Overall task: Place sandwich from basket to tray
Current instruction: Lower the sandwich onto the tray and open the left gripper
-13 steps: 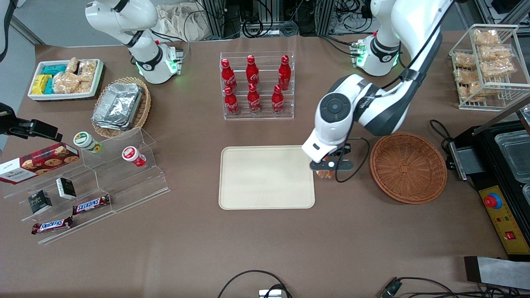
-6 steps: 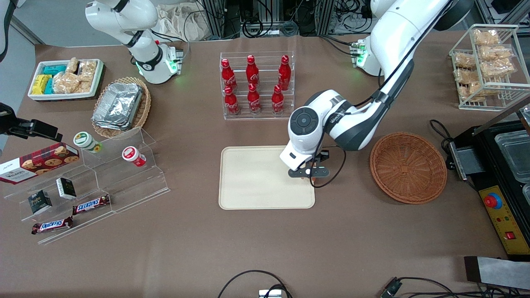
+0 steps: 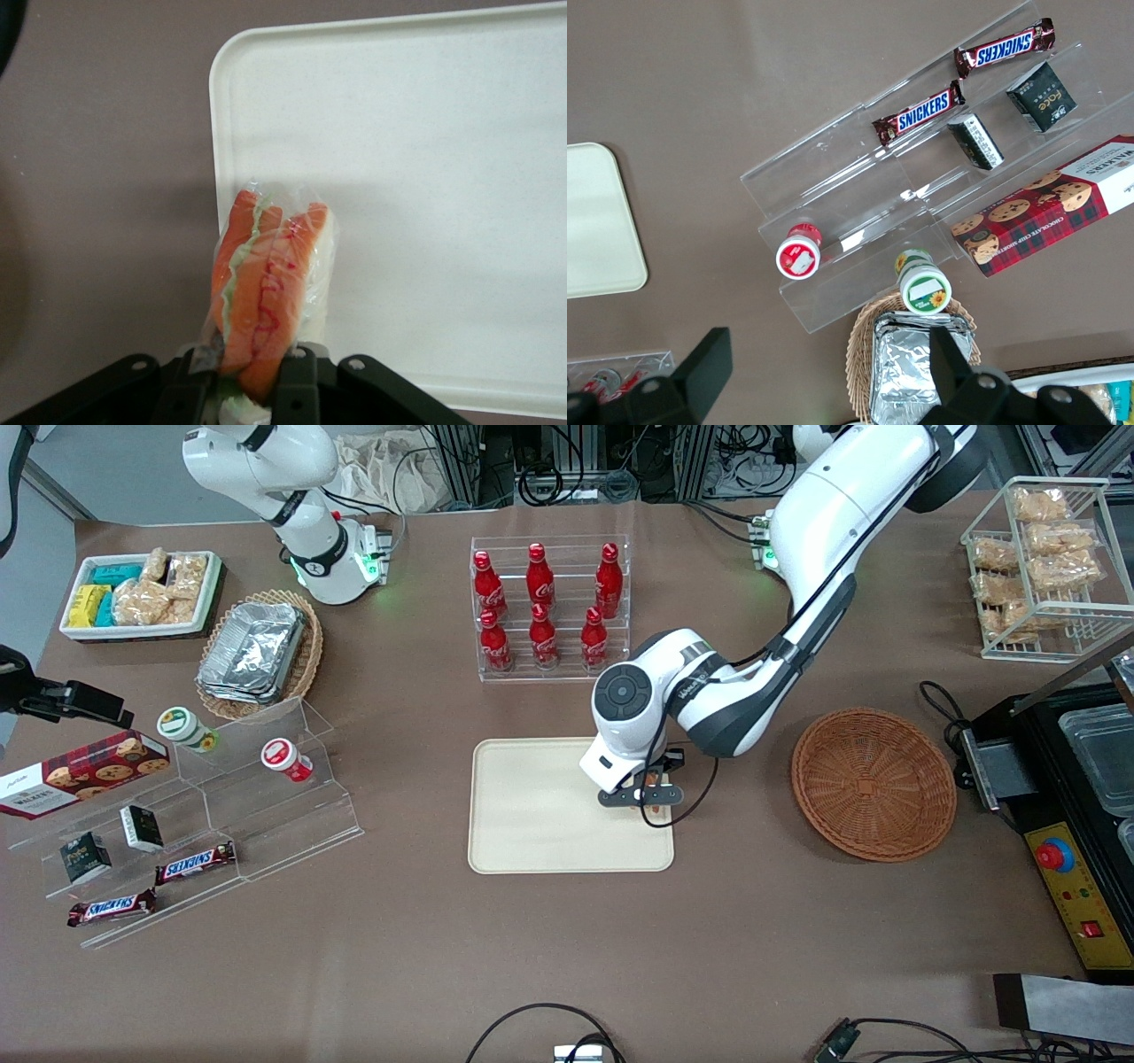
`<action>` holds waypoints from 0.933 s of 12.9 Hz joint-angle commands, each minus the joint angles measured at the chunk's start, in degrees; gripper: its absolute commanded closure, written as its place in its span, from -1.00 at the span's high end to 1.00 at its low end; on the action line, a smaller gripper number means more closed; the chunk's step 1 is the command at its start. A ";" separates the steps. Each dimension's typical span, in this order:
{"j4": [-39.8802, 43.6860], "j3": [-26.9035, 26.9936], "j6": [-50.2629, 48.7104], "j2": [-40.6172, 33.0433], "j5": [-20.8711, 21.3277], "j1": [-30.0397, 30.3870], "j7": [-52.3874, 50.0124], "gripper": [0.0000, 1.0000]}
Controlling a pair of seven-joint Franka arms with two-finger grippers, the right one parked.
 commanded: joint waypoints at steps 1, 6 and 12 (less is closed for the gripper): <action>3.84 0.25 -1.42 2.84 2.27 -1.97 -1.89 -0.56; 5.51 0.25 -1.33 6.54 5.79 -3.21 -5.41 -0.56; 5.69 0.25 -1.25 7.60 7.02 -3.47 -6.02 0.33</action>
